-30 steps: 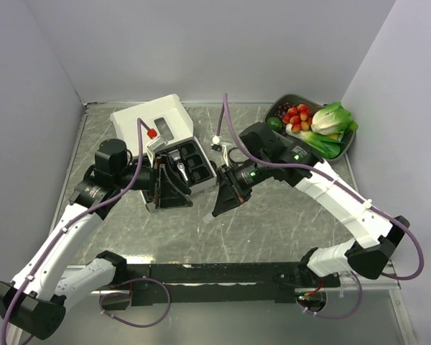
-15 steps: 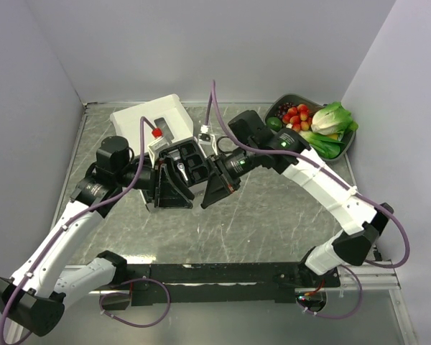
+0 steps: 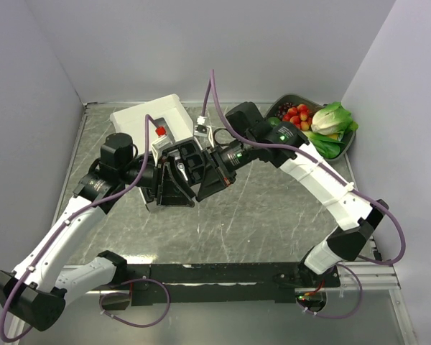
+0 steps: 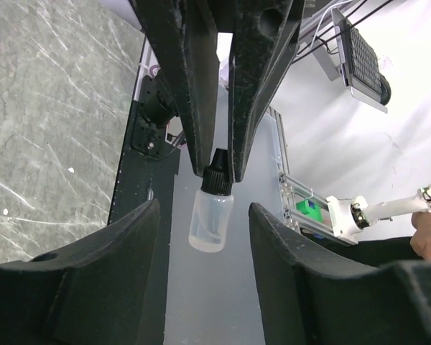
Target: Sort the hair-cutting tools
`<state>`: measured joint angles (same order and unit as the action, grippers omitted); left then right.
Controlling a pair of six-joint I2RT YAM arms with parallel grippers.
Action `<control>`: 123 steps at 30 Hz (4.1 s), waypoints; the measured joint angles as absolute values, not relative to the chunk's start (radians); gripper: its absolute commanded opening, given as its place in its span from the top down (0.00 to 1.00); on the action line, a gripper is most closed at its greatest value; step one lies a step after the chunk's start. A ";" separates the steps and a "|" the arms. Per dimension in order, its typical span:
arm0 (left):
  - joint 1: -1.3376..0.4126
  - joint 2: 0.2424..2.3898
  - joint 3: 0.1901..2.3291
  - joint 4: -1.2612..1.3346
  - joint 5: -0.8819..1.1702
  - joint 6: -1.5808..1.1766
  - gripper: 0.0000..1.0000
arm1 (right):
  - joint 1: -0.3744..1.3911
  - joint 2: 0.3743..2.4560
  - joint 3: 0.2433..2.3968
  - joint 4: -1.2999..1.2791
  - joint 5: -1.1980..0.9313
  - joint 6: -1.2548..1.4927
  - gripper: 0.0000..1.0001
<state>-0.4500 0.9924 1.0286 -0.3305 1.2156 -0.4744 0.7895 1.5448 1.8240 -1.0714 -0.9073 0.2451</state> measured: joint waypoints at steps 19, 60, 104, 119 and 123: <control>-0.463 1.000 1.044 -0.385 1.241 -0.429 0.99 | 0.789 1.575 1.835 -1.071 -0.928 0.258 0.78; -0.459 1.393 1.212 -0.821 -0.250 -0.889 0.99 | 0.639 1.083 1.170 -0.901 -0.538 0.305 0.32; -0.459 1.458 1.000 -0.763 -0.443 -0.933 0.86 | 0.639 1.085 1.140 -0.896 -0.534 0.261 0.32; -0.459 1.464 1.000 -0.757 -0.468 -0.914 0.82 | 0.639 1.085 1.138 -0.891 -0.530 0.264 0.31; -0.459 1.464 0.998 -0.746 -0.469 -0.910 0.77 | 0.639 1.085 1.138 -0.891 -0.530 0.264 0.31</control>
<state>-0.4595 1.4643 0.9981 -0.7460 -0.4686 -0.9100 0.6388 1.0855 1.1381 -0.8906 -0.5301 0.2638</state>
